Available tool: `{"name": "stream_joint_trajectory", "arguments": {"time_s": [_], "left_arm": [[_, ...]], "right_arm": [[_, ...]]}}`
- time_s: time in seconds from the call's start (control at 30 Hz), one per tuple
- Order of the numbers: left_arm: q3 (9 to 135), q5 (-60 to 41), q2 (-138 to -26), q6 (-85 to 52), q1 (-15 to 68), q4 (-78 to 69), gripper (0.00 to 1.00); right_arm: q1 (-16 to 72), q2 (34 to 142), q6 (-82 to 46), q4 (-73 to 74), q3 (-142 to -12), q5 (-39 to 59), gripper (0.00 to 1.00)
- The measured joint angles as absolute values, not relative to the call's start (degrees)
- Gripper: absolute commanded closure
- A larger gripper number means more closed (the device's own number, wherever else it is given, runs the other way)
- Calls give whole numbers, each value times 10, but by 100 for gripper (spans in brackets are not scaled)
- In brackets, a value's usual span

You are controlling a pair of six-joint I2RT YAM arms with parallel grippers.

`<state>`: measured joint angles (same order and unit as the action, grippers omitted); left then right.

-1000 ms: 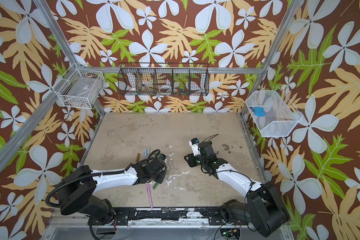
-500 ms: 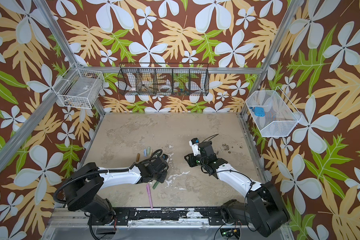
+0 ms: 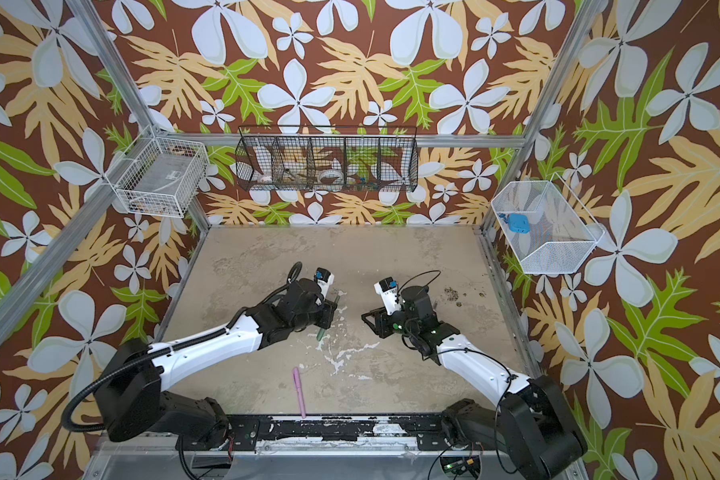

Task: Open the pen caps
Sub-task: 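Lift green pen upright with left gripper while right gripper approaches it, then close right gripper on the green pen's upper end above left gripper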

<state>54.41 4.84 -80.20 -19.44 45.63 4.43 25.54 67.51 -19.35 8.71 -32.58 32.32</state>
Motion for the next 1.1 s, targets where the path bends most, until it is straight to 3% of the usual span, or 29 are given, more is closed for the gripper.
{"name": "stream_joint_trajectory", "arguments": {"time_s": [0.37,0.7,0.93,1.1], "left_arm": [[541,-51,-684,-167,441,-140,89],[542,-129,-671,-151,441,-204,90],[542,-162,-669,-149,441,-208,90],[543,-171,-666,-137,441,-209,88]], "right_arm": [[274,541,-206,211,-328,376,57],[311,587,-205,236,-418,397,59],[354,638,-185,233,-454,403,74],[362,650,-181,221,-465,381,99]]}}
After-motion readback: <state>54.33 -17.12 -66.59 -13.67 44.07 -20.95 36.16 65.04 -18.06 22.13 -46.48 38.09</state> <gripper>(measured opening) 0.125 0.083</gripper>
